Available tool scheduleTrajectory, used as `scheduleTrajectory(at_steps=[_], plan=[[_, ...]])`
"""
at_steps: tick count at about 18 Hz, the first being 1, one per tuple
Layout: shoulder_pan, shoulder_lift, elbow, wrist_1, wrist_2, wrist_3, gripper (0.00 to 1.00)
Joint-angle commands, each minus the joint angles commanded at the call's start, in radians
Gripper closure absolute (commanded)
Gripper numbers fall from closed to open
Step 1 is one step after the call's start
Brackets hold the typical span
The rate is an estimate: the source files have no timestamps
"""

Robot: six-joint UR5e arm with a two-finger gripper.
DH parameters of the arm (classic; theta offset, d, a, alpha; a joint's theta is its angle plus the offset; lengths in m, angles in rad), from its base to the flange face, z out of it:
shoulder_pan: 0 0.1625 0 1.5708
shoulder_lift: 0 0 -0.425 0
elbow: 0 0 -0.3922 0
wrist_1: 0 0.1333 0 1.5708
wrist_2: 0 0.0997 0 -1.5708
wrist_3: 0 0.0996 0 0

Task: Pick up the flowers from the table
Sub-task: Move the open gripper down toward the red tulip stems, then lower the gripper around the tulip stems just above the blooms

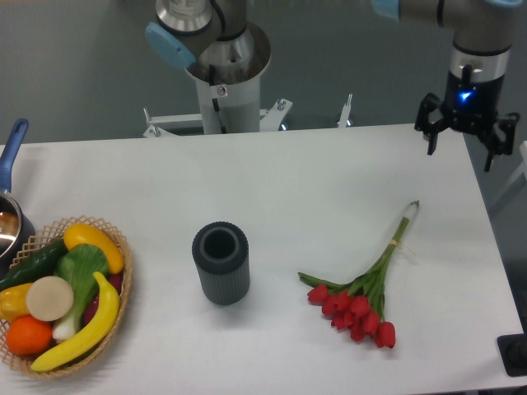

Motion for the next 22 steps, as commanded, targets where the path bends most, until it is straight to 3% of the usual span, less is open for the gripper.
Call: scheduleTrajectory(at_steps=[9,13,19,22], plan=[[-0.077,-0.044,-0.035,0.051,0.002,-0.198,0.00],[-0.098,-0.074,-0.045,0.058,0.003,-0.215,0.00],[-0.121,-0.109,-0.101,0.156,0.008,-0.209,0.00],[-0.130,-0.130,-0.103,0.163,0.009,-0.210,0.00]])
